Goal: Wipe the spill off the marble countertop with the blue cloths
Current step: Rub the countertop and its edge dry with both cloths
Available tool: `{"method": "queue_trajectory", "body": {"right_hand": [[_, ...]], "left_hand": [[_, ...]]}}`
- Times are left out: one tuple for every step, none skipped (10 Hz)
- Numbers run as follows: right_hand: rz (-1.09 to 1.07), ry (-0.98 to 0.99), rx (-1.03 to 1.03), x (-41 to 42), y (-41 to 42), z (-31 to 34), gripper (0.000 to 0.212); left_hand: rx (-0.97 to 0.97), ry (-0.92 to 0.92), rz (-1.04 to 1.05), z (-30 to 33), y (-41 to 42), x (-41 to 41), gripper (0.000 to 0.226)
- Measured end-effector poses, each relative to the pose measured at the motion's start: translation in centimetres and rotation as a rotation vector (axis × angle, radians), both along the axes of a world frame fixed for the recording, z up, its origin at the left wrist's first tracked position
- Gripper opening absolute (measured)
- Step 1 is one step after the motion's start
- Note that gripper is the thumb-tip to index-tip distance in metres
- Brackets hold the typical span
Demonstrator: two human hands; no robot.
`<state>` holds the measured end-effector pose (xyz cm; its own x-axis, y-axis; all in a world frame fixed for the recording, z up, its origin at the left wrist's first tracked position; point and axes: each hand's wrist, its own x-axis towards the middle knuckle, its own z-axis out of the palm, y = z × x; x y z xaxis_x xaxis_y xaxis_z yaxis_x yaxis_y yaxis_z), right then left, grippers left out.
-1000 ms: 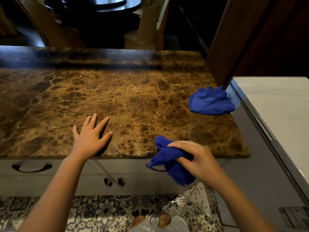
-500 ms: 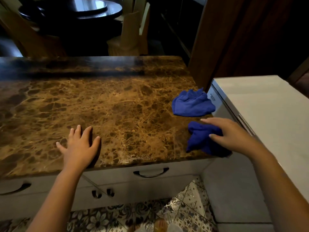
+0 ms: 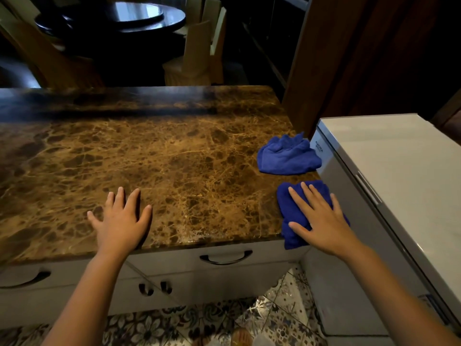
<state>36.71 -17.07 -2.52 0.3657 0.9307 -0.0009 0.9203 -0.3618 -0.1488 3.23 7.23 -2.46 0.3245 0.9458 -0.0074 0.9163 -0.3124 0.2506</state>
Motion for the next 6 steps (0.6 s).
{"method": "queue_trajectory", "body": {"right_hand": [[0.024, 0.025, -0.079, 1.1, -0.2, 0.3, 0.078], [-0.042, 0.007, -0.061, 0.7, 0.6, 0.1, 0.077], [-0.093, -0.028, 0.009, 0.1, 1.2, -0.2, 0.074], [-0.099, -0.036, 0.031, 0.0, 1.1, -0.3, 0.073], [-0.085, -0.063, 0.064, 0.0, 1.1, 0.0, 0.072], [-0.071, -0.031, 0.08, -0.2, 1.6, 0.2, 0.073]], "left_hand": [[0.003, 0.002, -0.001, -0.2, 0.0, -0.1, 0.056], [0.008, 0.004, 0.002, -0.3, 0.0, -0.1, 0.056], [0.001, 0.007, 0.003, -0.2, 0.0, 0.0, 0.056], [-0.01, 0.009, 0.004, -0.1, 0.0, 0.0, 0.056], [-0.03, 0.01, -0.001, 0.1, 0.0, 0.0, 0.057], [-0.033, 0.014, -0.006, 0.7, -0.1, -0.1, 0.057]]}}
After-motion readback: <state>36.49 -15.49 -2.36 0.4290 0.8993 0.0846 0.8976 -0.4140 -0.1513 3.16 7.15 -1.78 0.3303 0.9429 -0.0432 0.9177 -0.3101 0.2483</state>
